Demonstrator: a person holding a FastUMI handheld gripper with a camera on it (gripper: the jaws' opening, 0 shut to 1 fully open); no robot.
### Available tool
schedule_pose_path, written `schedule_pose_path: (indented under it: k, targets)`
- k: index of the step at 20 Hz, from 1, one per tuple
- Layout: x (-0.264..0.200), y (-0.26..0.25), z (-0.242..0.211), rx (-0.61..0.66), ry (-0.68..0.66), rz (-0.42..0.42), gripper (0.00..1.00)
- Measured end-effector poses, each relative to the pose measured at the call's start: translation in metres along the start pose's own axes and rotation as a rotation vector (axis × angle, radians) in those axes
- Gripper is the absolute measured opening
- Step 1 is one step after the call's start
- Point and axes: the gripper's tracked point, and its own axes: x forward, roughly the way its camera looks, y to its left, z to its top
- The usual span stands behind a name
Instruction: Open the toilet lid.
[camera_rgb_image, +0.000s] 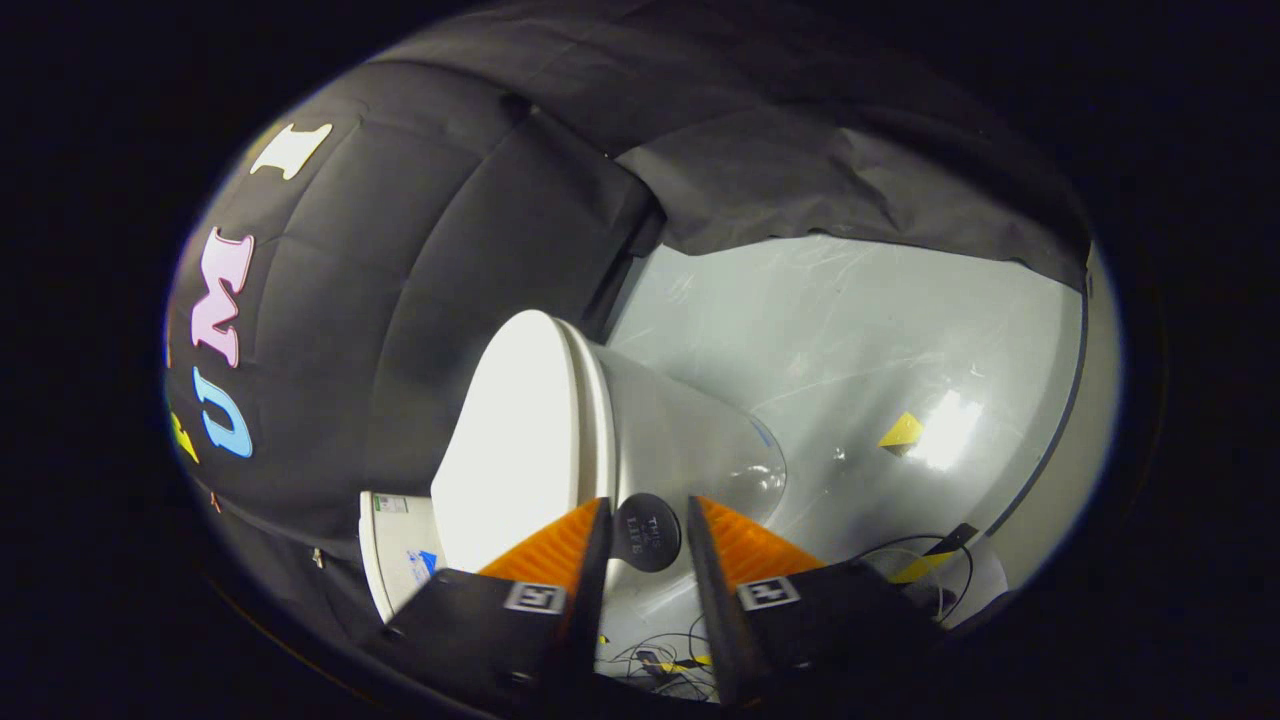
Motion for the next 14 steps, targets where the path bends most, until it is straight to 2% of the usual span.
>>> schedule_pose_path:
  k: [1,3,4,7,8,10,14]
  targets:
    - [-0.002,0.0,-0.001,0.013,-0.01,0.012,0.33]
    - [-0.005,0.005,0.003,0.055,0.0,0.057,0.31]
    - [0.008,0.003,0.008,0.075,-0.032,0.08,0.28]
    - [-0.002,0.005,-0.001,0.06,-0.014,0.102,0.18]
    - [0.001,0.012,-0.001,0.072,-0.052,0.121,0.14]
    - [-0.006,0.012,0.0,0.045,-0.048,0.111,0.05]
    - [-0.011,0.019,-0.001,-0.005,-0.058,0.088,0.05]
